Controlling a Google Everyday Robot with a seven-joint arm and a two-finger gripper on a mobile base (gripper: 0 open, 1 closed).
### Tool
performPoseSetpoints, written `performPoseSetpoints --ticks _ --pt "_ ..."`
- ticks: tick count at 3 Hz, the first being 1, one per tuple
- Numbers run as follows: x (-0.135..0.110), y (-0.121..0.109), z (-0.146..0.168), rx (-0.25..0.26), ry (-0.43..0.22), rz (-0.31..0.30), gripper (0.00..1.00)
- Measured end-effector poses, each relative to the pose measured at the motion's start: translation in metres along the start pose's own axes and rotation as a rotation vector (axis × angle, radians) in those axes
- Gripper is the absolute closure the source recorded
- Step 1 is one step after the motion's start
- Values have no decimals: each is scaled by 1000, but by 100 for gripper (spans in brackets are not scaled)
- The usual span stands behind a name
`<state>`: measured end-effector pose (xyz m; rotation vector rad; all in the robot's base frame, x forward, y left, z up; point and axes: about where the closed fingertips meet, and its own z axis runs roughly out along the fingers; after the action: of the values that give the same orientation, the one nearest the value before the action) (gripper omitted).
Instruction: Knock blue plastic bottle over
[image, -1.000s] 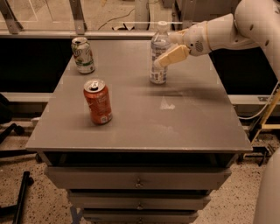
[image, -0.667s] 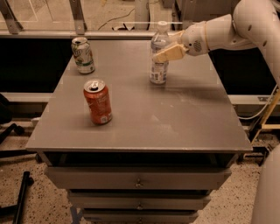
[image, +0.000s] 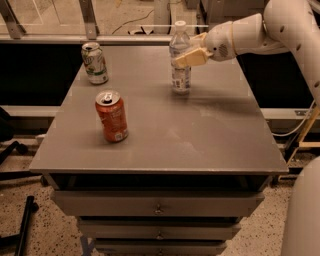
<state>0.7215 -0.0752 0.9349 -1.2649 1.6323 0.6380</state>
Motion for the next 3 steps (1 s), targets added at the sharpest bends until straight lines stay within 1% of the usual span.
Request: performPoseSetpoints --ticks 1,2,3 --pt "-9 6 -9 1 64 -64 100" --pt "-14 15 -21 -11 185 -124 100" --pt "-6 30 -18 -68 346 -176 100"
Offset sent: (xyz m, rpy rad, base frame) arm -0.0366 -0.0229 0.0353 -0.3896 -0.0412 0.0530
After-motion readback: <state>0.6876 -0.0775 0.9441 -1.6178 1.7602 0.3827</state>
